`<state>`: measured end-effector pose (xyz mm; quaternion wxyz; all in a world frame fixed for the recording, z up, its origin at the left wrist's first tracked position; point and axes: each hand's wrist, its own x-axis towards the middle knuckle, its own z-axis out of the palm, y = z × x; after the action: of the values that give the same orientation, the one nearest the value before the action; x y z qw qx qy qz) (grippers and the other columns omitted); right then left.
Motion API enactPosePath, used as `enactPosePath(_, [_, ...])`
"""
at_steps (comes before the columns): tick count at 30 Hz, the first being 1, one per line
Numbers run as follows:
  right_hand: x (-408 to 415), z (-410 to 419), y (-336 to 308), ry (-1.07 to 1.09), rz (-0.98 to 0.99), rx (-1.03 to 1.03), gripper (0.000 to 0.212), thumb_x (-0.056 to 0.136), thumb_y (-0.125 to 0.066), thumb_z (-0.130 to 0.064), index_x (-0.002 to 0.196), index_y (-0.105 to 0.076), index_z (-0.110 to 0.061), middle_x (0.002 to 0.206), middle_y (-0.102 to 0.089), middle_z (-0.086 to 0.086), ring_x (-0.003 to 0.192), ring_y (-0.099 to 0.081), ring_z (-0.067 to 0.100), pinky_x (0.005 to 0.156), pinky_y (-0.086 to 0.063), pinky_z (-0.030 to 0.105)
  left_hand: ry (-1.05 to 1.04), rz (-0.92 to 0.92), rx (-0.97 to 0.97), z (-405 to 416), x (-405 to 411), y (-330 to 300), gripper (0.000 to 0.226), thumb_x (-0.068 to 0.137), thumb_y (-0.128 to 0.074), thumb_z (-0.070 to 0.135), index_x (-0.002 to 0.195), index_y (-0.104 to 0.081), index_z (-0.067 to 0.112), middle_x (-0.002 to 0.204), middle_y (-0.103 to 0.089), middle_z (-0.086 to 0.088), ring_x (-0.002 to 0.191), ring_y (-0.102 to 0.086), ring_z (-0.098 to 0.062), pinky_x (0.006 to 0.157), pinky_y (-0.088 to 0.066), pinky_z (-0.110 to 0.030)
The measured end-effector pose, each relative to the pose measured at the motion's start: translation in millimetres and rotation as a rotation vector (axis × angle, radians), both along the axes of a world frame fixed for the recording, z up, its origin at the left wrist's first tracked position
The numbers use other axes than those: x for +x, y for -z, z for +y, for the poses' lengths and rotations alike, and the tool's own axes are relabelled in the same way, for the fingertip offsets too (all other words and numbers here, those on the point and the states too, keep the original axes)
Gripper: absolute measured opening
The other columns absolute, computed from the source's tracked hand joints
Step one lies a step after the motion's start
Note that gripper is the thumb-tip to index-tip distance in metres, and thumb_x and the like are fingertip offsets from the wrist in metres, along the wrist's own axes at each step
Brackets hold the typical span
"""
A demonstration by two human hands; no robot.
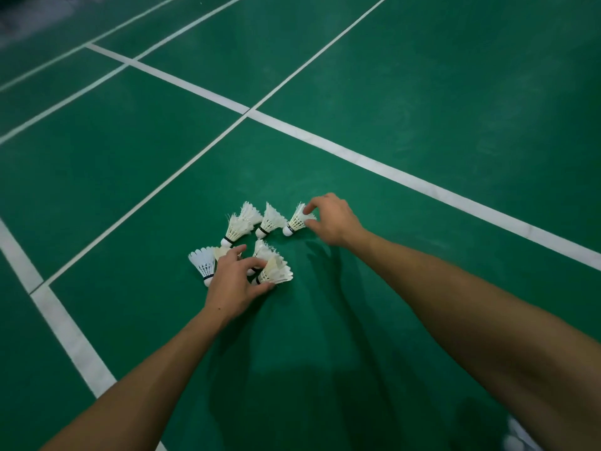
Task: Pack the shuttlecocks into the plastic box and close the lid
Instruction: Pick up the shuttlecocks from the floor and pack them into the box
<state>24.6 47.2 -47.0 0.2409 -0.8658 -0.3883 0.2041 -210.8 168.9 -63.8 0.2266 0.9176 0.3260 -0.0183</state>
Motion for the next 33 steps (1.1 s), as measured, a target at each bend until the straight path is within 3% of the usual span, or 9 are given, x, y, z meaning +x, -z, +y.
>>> enactPosePath(3, [-3,13,10,-0.004,0.086,0.007,0.027,0.102,-0.065,-0.02,0.129,-0.07,-0.018,0.142,-0.064,0.007,0.133,-0.058,0.028,0.114,-0.046,0.044,-0.01,0.026,-0.036,1,10,-3,0.049,0.072,-0.093,0.049,0.114,-0.077,0.03,0.129,-0.069,-0.001,0.12,-0.062,-0.021,0.094,-0.057,-0.049])
enactPosePath(5, [-7,10,14,0.008,0.106,0.025,0.028,0.103,-0.062,-0.014,0.129,-0.071,-0.016,0.139,-0.067,0.006,0.13,-0.061,0.025,0.114,-0.047,0.044,-0.018,0.012,-0.018,-1,11,-4,0.049,0.071,-0.094,0.048,0.112,-0.078,0.026,0.117,-0.074,0.002,0.1,-0.064,-0.014,0.086,-0.06,-0.044])
enactPosePath(7, [-10,0,11,0.014,0.113,0.059,0.026,0.102,-0.061,-0.011,0.125,-0.073,-0.016,0.134,-0.071,0.004,0.125,-0.065,0.023,0.111,-0.05,0.043,-0.009,-0.03,-0.009,-5,9,-3,0.045,0.072,-0.093,0.045,0.11,-0.078,0.026,0.117,-0.072,0.001,0.095,-0.061,-0.01,0.083,-0.057,-0.037])
enactPosePath(13, [-7,-79,-35,0.065,0.108,0.205,0.022,0.097,-0.065,-0.011,0.111,-0.08,-0.019,0.108,-0.078,-0.001,0.092,-0.069,0.013,0.094,-0.058,0.037,0.056,-0.261,-0.101,-49,14,-33,0.041,0.077,-0.09,0.039,0.112,-0.069,0.039,0.126,-0.057,0.001,0.112,-0.053,-0.008,0.099,-0.046,-0.034])
enactPosePath(17, [-9,-175,-77,0.127,0.076,0.271,0.019,0.092,-0.073,-0.011,0.107,-0.081,-0.02,0.096,-0.076,-0.01,0.087,-0.069,0.007,0.085,-0.055,0.021,0.156,-0.415,-0.157,-102,27,-66,0.042,0.077,-0.09,0.038,0.106,-0.063,0.051,0.128,-0.055,0.004,0.115,-0.047,0.002,0.093,-0.048,-0.034])
enactPosePath(21, [-24,-289,-113,0.272,0.042,0.374,0.019,0.086,-0.081,-0.008,0.099,-0.081,-0.022,0.089,-0.076,-0.015,0.075,-0.066,-0.001,0.075,-0.053,0.015,0.283,-0.513,-0.258,-174,39,-92,0.04,0.077,-0.091,0.036,0.109,-0.068,0.044,0.127,-0.057,0.005,0.119,-0.052,-0.001,0.079,-0.046,-0.02])
enactPosePath(24, [-44,-364,-132,0.419,0.046,0.425,0.018,0.085,-0.083,-0.005,0.099,-0.081,-0.017,0.075,-0.071,-0.024,0.067,-0.062,-0.005,0.067,-0.047,0.009,0.379,-0.556,-0.329,-231,47,-106,0.044,0.075,-0.092,0.033,0.11,-0.068,0.043,0.124,-0.058,0.01,0.111,-0.057,-0.001,0.078,-0.045,-0.018])
enactPosePath(29, [-88,-466,-141,0.605,0.042,0.414,0.017,0.087,-0.084,-0.011,0.101,-0.081,-0.019,0.084,-0.075,-0.014,0.075,-0.067,0.003,0.071,-0.053,0.014,0.49,-0.566,-0.37,-302,49,-121,0.048,0.074,-0.092,0.033,0.111,-0.064,0.045,0.124,-0.057,0.012,0.1,-0.056,0.01,0.076,-0.047,-0.018])
enactPosePath(33, [-124,-502,-129,0.685,0.037,0.31,0.016,0.086,-0.085,-0.02,0.1,-0.08,-0.027,0.083,-0.076,-0.016,0.077,-0.07,0.002,0.069,-0.056,0.016,0.504,-0.596,-0.387,-325,46,-124,0.044,0.073,-0.09,0.046,0.11,-0.066,0.044,0.124,-0.059,0.012,0.105,-0.06,0.0,0.078,-0.049,-0.025])
